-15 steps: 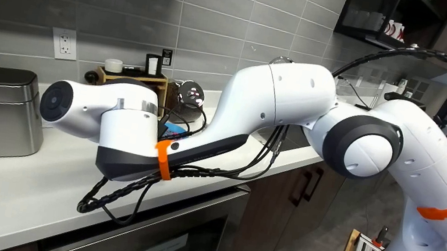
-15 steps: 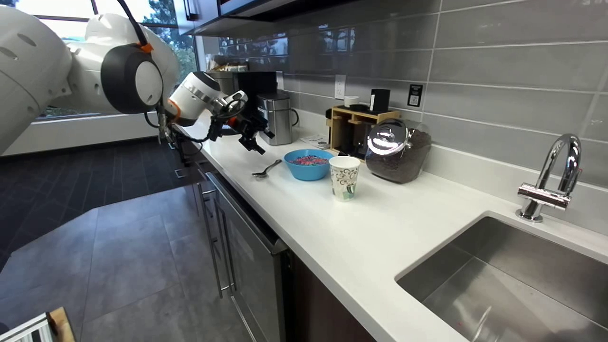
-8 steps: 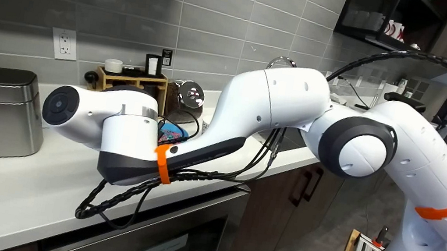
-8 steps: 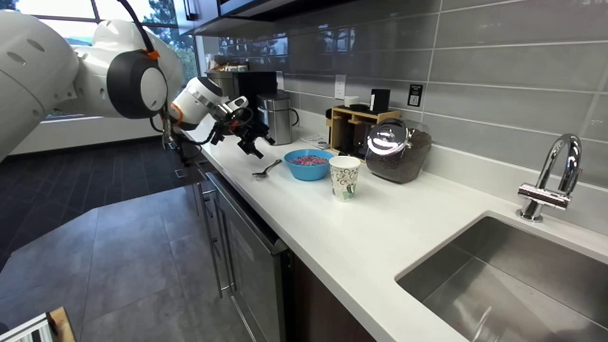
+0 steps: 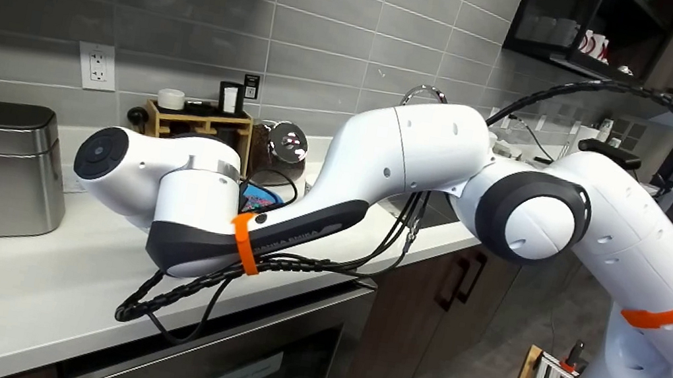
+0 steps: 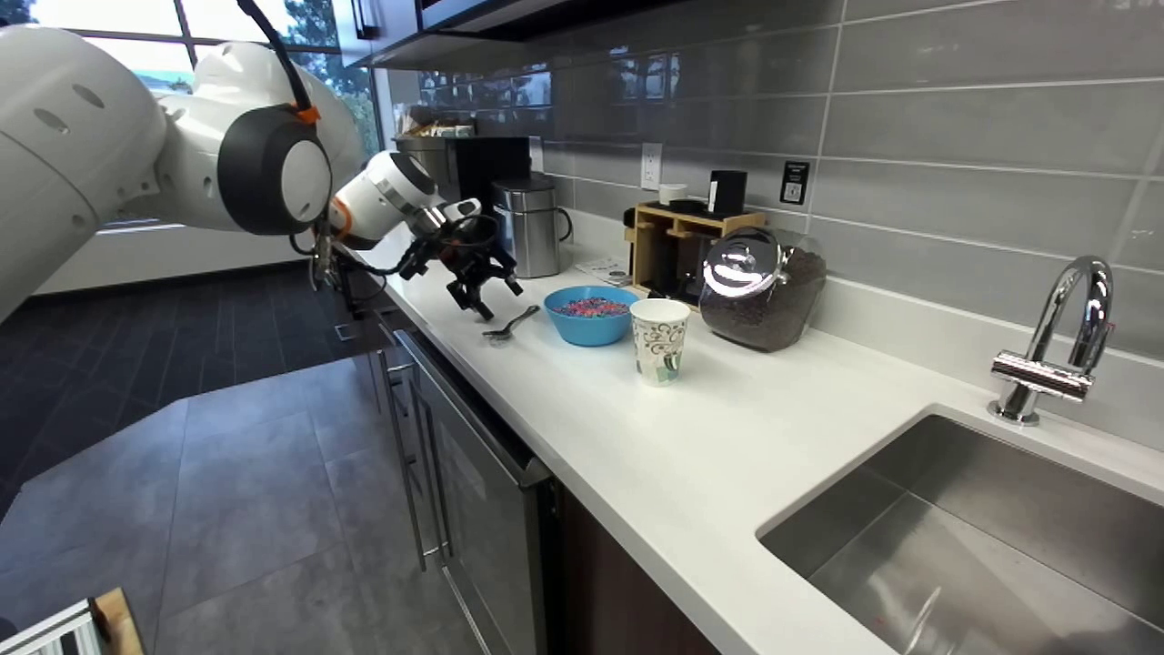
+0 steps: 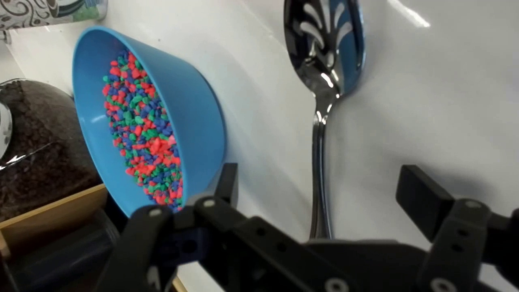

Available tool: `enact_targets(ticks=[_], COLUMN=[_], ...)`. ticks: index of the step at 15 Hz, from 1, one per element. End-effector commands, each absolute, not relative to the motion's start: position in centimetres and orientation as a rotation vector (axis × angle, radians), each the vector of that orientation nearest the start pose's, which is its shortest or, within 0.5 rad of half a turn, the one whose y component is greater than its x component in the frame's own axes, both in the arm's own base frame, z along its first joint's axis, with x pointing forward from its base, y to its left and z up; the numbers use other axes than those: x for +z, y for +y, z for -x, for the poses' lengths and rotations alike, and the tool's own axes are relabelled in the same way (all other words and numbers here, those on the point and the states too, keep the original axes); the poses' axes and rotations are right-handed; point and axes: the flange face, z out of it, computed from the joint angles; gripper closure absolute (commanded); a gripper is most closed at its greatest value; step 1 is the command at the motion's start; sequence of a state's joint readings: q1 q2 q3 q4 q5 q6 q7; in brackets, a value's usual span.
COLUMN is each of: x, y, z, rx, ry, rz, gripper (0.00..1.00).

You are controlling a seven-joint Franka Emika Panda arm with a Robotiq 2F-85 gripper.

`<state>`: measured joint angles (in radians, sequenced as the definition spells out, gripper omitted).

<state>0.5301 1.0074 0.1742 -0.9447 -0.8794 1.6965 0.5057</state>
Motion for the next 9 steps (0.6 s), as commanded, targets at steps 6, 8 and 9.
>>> enact_targets(ticks=[6,8,9], x=[25.19,25.09,24.91], y=[38.29,38.31,38.34], z=[-66.07,-66.19,-66.20], rx=[0.122,0.146,0.151], ry=[0.449,0.436,0.439], rz=[-2.316,-2.307,-2.300], gripper=[0.00,0.00,0.02])
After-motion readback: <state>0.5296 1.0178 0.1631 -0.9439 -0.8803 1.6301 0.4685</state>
